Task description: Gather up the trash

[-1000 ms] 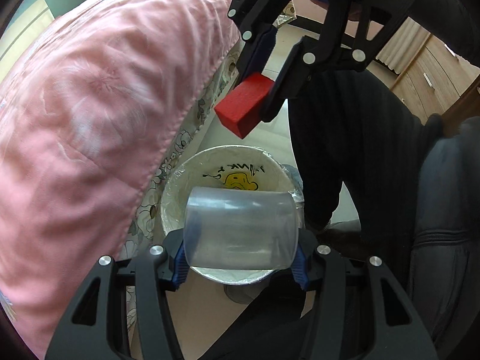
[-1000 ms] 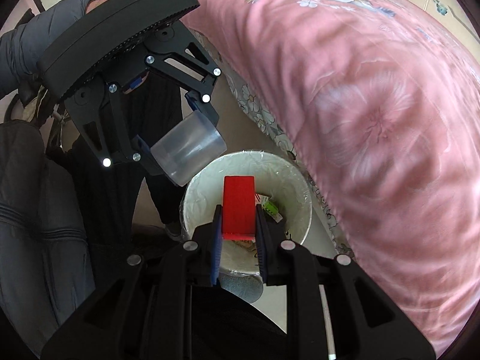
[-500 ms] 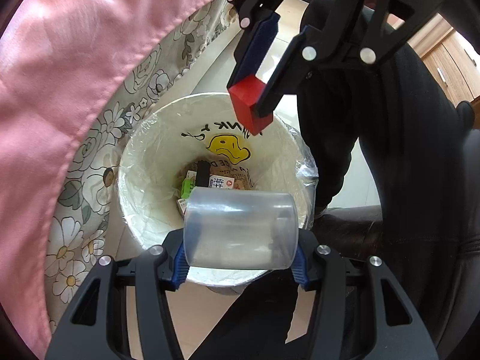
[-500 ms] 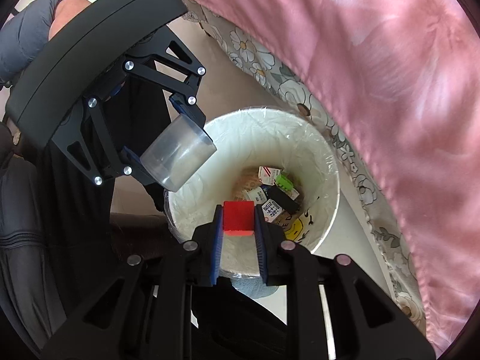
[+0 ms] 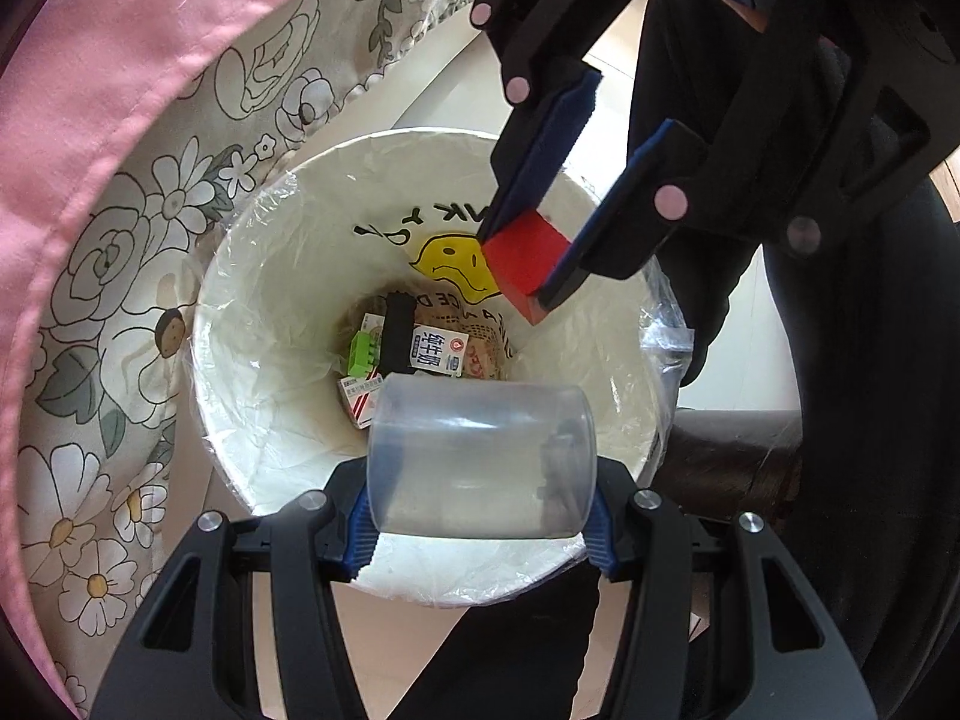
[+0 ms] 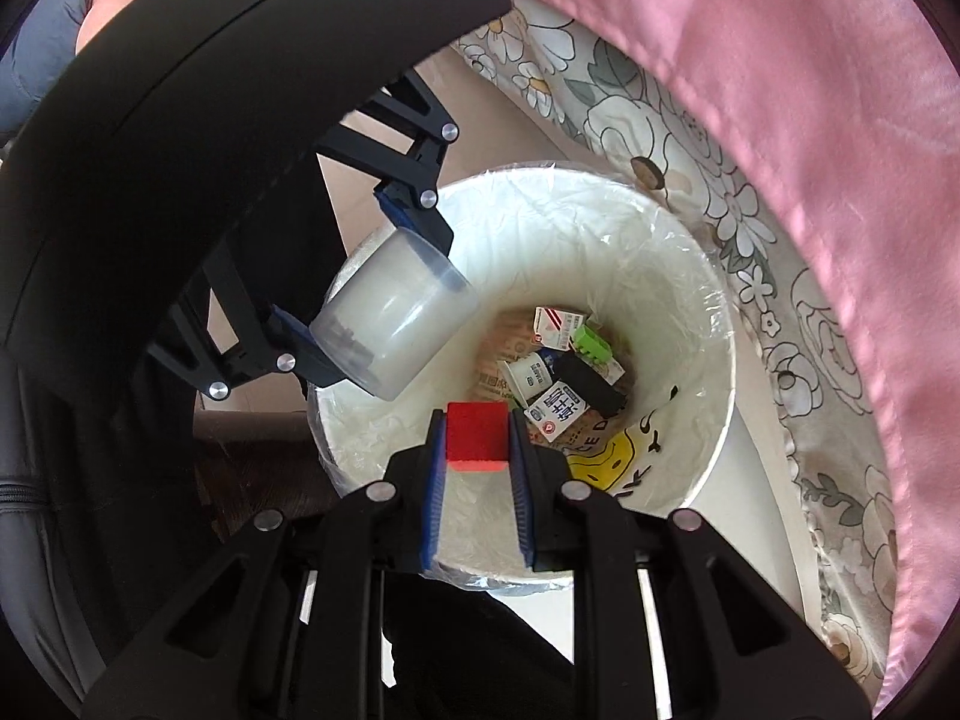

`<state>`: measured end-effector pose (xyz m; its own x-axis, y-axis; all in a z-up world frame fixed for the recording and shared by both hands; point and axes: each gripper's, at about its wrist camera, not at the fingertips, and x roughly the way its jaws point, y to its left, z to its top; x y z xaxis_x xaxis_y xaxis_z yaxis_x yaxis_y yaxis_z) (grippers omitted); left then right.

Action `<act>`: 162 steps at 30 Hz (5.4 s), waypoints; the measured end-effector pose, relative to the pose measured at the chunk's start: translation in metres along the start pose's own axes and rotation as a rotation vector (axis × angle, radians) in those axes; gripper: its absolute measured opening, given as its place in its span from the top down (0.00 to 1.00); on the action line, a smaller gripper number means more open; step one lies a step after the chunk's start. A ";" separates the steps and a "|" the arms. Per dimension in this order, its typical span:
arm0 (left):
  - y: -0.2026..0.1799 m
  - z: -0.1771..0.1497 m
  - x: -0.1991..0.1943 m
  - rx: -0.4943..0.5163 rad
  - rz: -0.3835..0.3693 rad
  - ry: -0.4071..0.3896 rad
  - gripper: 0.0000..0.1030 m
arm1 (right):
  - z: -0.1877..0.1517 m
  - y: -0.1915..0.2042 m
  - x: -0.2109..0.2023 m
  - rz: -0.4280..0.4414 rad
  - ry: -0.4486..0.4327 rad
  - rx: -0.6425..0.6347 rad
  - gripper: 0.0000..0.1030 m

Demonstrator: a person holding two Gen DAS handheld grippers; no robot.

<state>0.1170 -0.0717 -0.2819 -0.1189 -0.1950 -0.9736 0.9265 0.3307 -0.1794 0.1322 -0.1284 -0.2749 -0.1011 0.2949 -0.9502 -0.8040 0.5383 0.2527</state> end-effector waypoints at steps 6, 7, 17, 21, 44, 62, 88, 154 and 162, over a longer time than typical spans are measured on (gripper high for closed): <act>0.000 0.001 0.007 0.001 -0.014 0.008 0.45 | 0.001 -0.005 0.002 0.025 -0.004 0.019 0.79; 0.000 0.002 0.010 -0.002 -0.012 0.009 0.45 | 0.001 -0.006 0.002 0.015 -0.008 0.018 0.78; 0.001 0.011 0.021 -0.021 -0.001 0.017 0.03 | 0.002 -0.012 0.006 -0.061 -0.020 0.040 0.06; -0.002 0.011 0.019 -0.028 -0.001 0.008 0.03 | 0.001 -0.013 0.005 -0.064 -0.028 0.055 0.06; -0.007 0.002 -0.030 -0.075 0.070 -0.062 0.03 | -0.008 0.001 -0.079 -0.144 -0.202 0.166 0.06; -0.009 0.009 -0.200 -0.670 0.433 -0.386 0.03 | -0.038 0.025 -0.229 -0.480 -0.574 0.763 0.06; -0.110 -0.064 -0.256 -1.105 0.650 -0.562 0.03 | -0.065 0.159 -0.259 -0.752 -0.660 1.001 0.06; -0.129 -0.071 -0.279 -1.088 0.722 -0.570 0.03 | -0.073 0.173 -0.268 -0.670 -0.659 1.032 0.06; -0.129 -0.071 -0.279 -1.087 0.723 -0.569 0.03 | -0.073 0.173 -0.268 -0.668 -0.659 1.031 0.06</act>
<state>0.0051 0.0055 0.0025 0.6530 0.0676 -0.7544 -0.0414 0.9977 0.0536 -0.0226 -0.1720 0.0100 0.6494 -0.0873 -0.7554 0.2278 0.9701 0.0838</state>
